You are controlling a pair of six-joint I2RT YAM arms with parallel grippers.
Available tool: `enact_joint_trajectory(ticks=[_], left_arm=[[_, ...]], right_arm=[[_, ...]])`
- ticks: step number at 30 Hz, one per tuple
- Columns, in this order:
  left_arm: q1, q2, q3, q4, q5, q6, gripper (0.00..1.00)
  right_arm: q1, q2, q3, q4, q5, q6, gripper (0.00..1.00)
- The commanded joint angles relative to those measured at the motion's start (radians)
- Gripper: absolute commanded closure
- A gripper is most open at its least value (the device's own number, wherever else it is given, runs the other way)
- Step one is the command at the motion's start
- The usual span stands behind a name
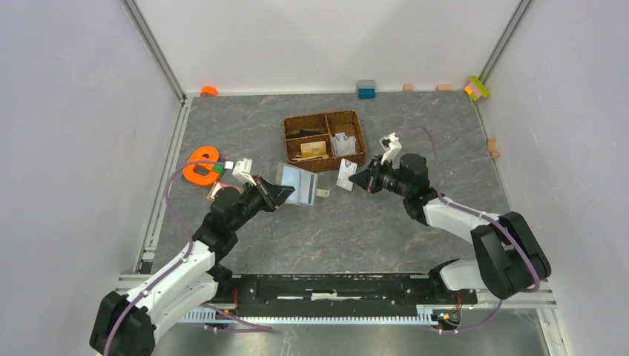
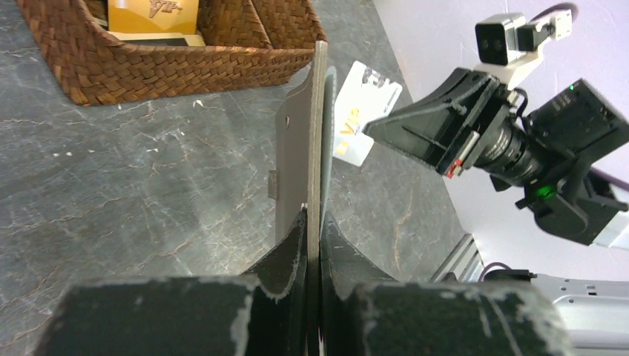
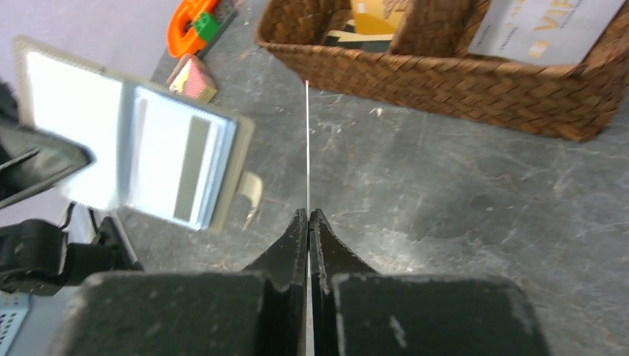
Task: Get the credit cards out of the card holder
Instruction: Place the credit card in the storage box.
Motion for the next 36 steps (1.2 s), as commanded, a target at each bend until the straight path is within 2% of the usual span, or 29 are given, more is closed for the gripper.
enact_joint_trajectory(ticks=[1,8,13,32,33,34,36], left_arm=[[0.003,-0.057,0.02,-0.035,-0.07,0.042,0.98],[0.003,-0.128,-0.002,-0.064,-0.134,0.039,0.98],[0.002,-0.109,-0.007,-0.055,-0.139,0.024,0.98],[0.002,-0.128,-0.005,-0.083,-0.142,0.023,0.98],[0.002,-0.124,-0.004,-0.083,-0.141,0.023,0.98],[0.002,-0.123,-0.004,-0.083,-0.142,0.023,0.98],[0.003,-0.121,-0.005,-0.081,-0.142,0.024,0.98]], right_arm=[[-0.011,0.073,0.167,-0.214,0.052,-0.08,1.0],[-0.03,0.246,0.471,-0.412,0.124,-0.13,1.0],[-0.041,0.346,0.659,-0.522,0.116,-0.156,1.0],[-0.041,0.718,1.207,-0.902,0.22,-0.281,0.97],[-0.043,0.753,1.241,-0.917,0.225,-0.275,0.83],[-0.043,0.754,1.246,-0.924,0.237,-0.274,0.74],[-0.043,0.725,1.216,-0.913,0.275,-0.273,0.7]])
